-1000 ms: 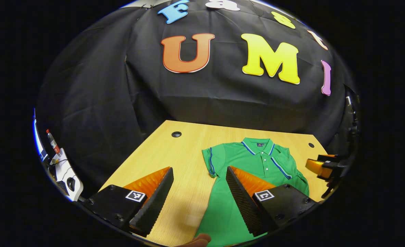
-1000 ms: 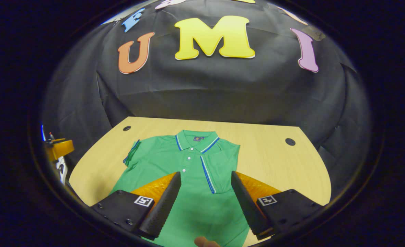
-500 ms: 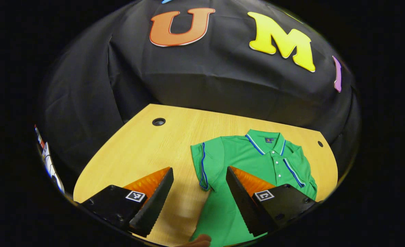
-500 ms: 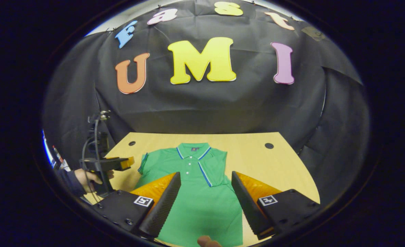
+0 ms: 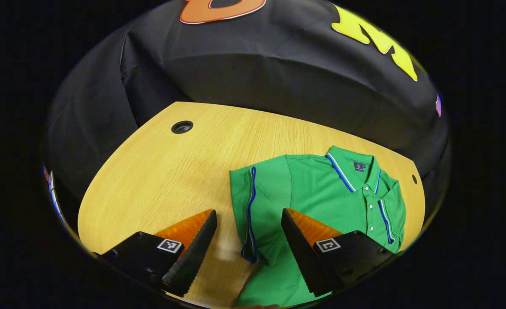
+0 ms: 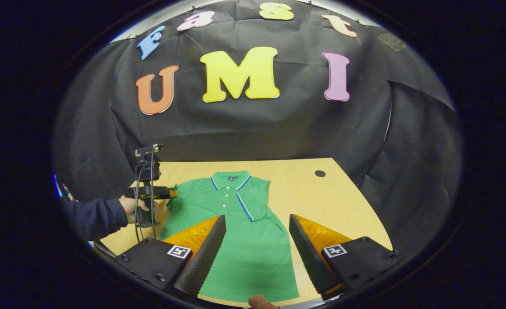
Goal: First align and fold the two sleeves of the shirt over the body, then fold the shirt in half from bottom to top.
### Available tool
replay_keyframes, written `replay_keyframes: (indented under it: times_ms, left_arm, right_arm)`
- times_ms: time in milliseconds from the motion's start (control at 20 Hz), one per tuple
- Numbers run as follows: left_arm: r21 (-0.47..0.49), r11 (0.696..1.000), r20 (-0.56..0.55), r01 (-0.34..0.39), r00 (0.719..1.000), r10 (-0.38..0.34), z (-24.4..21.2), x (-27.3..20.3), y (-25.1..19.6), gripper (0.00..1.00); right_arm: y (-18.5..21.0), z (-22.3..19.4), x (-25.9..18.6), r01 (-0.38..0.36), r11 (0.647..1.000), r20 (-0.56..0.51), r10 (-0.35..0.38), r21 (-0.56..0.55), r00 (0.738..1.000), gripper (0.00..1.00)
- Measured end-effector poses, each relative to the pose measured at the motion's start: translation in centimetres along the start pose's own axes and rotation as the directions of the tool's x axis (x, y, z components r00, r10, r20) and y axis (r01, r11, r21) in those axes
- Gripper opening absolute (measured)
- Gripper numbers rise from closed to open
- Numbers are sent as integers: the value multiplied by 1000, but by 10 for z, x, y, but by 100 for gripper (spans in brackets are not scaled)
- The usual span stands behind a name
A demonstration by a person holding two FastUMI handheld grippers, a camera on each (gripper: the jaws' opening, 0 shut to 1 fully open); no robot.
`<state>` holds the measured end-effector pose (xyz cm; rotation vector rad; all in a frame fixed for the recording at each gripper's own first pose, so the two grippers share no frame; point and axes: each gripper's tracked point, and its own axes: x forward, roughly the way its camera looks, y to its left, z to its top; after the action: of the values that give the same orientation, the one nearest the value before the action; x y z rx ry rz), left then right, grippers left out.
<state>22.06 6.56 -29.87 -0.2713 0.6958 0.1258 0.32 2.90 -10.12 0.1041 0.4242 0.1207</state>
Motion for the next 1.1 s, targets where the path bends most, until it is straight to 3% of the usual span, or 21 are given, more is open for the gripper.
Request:
replay_keyframes:
  times_ms: [150, 200, 250, 300, 350, 400, 450, 550, 850, 1100]
  left_arm:
    - [-10, 1000, -27, -8, 1000, 7, -3, 6, -1, 77]
    - [-9, 1000, -31, -6, 999, 5, -3, 8, -2, 80]
    - [-5, 1000, -36, -11, 999, 11, -5, 10, -2, 68]
    - [-3, 1000, -45, -18, 999, 18, -7, 11, -1, 65]
    - [-2, 1000, -48, -31, 998, 31, -7, 12, 1, 48]
    - [-3, 999, -54, -36, 998, 36, -9, 13, 2, 51]
    - [-5, 999, -62, -33, 998, 33, -10, 13, 1, 38]
    - [2, 999, -70, -34, 997, 34, -12, 12, 1, 29]
    - [90, 995, -106, -46, 993, 56, -15, 14, 6, 10]
    - [251, 968, -64, -27, 997, 44, -1, 12, 5, 5]
  right_arm:
    - [-1, -7, 1, 6, 1000, -13, -6, 11, 1000, 96]
    - [-1, -9, 1, 7, 1000, -20, -7, 9, 1000, 95]
    - [0, -12, 2, 6, 1000, -26, -6, 5, 1000, 95]
    - [0, -15, 1, 6, 1000, -33, -6, -1, 999, 95]
    - [0, -17, 1, 4, 1000, -40, -4, -7, 999, 95]
    - [2, -20, 1, 1, 1000, -44, -2, -12, 999, 96]
    - [3, -23, 1, -1, 1000, -49, 0, -18, 999, 95]
    - [4, -29, 0, -6, 1000, -62, 4, -23, 998, 95]
    - [-1, -36, 5, -5, 1000, -83, 4, -9, 997, 95]
    - [-9, -33, 6, 2, 1000, -75, -2, 6, 997, 96]
